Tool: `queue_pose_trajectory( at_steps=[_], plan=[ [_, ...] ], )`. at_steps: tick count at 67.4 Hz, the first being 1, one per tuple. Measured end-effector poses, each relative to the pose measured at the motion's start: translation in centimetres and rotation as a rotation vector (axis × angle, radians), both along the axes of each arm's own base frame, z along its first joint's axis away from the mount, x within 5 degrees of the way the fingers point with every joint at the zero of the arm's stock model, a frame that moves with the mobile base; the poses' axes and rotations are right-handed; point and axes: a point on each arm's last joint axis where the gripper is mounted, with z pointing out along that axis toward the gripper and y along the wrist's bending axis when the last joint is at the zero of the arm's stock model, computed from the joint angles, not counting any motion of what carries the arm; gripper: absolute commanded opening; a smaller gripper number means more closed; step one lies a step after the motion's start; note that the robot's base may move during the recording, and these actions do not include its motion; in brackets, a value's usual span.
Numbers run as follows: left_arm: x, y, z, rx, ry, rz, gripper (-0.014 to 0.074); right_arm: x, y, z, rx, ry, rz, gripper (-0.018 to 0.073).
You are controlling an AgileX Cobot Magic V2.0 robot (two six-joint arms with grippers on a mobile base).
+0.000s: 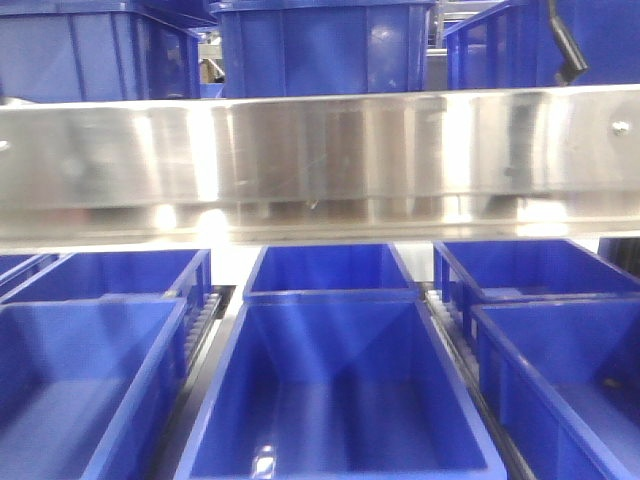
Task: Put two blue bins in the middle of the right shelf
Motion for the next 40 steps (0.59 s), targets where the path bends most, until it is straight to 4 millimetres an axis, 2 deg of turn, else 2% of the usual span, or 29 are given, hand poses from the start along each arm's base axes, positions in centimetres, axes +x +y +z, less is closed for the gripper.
queue_pose_trajectory(
  at_steps=[40],
  plan=[
    [-0.03, -0.03, -0.01, 0.001, 0.001, 0.001, -0.0111, 0.0, -0.04, 0.05, -0.002, -0.003, -0.002, -0.0167]
  ],
)
